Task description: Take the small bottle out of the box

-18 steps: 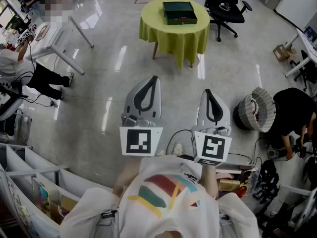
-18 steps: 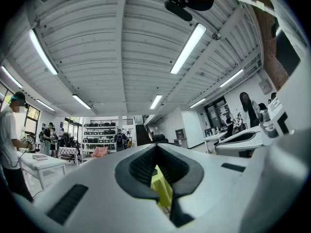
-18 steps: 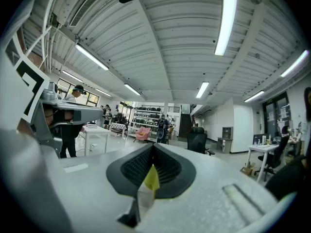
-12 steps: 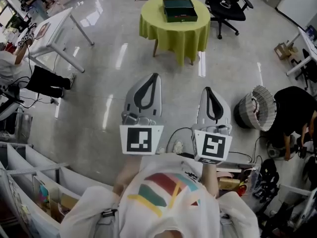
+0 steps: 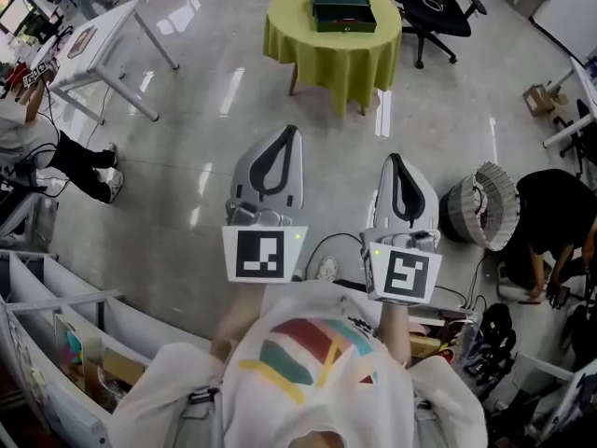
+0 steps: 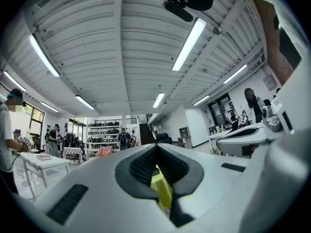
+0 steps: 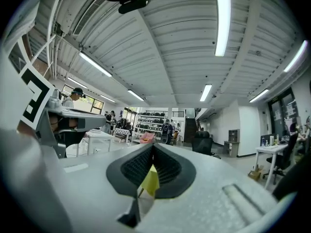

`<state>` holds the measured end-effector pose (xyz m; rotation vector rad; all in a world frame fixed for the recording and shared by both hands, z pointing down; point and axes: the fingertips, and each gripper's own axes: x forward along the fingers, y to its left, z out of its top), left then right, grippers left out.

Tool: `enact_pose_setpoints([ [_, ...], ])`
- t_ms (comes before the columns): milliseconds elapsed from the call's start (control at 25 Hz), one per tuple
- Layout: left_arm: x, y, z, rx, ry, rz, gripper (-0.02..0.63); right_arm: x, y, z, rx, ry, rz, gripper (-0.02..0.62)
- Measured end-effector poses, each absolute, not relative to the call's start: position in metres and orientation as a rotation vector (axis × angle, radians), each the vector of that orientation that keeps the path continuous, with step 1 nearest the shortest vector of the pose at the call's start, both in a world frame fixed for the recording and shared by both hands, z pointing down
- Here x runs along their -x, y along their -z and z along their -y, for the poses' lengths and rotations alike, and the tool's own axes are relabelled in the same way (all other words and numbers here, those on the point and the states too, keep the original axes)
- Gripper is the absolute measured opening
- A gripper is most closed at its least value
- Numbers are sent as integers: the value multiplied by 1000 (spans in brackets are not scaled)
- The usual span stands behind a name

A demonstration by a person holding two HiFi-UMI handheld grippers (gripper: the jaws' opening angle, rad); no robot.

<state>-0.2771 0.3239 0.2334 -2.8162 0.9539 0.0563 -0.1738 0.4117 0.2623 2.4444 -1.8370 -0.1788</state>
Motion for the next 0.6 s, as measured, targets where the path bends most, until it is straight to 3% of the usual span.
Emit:
enact_pose_setpoints([
  [600, 233, -243, -311, 2818, -113, -1010, 15, 119, -282, -404, -2419, 127, 1803, 5],
])
